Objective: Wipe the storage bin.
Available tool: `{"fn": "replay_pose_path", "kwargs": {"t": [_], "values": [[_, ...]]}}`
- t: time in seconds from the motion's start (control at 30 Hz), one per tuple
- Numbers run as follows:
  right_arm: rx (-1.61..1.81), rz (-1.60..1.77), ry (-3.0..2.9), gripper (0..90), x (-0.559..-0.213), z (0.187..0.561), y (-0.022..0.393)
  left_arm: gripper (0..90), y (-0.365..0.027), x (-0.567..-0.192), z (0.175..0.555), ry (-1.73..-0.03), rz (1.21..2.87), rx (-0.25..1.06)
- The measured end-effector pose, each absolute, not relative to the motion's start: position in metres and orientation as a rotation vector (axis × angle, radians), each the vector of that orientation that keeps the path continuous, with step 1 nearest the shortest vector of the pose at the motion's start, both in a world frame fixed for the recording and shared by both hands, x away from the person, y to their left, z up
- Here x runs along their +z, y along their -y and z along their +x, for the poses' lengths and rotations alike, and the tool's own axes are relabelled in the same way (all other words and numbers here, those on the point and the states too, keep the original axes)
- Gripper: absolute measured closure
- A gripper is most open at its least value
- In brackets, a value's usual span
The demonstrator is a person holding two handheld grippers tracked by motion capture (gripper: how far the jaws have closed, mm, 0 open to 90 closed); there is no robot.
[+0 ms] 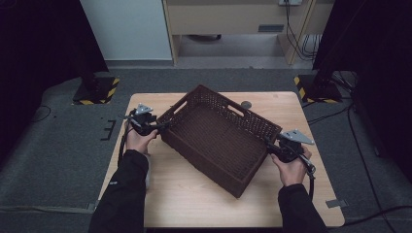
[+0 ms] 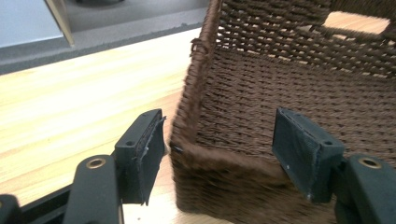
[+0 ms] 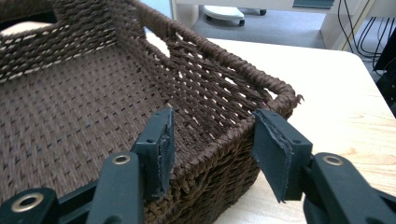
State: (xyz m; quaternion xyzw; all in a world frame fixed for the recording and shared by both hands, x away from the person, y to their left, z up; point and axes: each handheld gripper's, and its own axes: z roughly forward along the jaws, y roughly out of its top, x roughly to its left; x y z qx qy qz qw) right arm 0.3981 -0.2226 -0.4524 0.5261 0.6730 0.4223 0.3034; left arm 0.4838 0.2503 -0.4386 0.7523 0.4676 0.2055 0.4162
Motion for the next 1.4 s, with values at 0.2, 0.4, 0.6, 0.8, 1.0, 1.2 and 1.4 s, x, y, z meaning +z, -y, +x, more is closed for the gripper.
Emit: {"fn": "replay_pose_path", "kwargs": {"t": [0.2,0.4,0.6,0.8,1.0,1.2,1.4], "values": [[1.134,1.400,-1.809,45.3,-0.449,0.395,0.223,38.2,-0.247,-0.439,0.481,-1.179,1.904,0.505],[1.162,1.364,-1.847,42.5,-0.442,0.381,0.219,38.1,-0.246,-0.437,0.462,-1.194,1.897,0.479],[1.145,1.370,-1.888,42.9,-0.448,0.370,0.215,39.7,-0.249,-0.432,0.449,-1.179,1.910,0.466],[1.189,1.387,-1.872,45.1,-0.453,0.373,0.214,46.1,-0.256,-0.430,0.460,-1.186,1.881,0.484],[1.183,1.387,-1.864,47.0,-0.454,0.377,0.215,59.6,-0.251,-0.437,0.461,-1.157,1.944,0.487],[1.149,1.361,-1.883,46.6,-0.448,0.376,0.216,66.3,-0.255,-0.439,0.451,-1.177,1.913,0.458],[1.178,1.324,-1.914,48.1,-0.443,0.369,0.217,66.3,-0.256,-0.438,0.424,-1.182,1.894,0.440]]}}
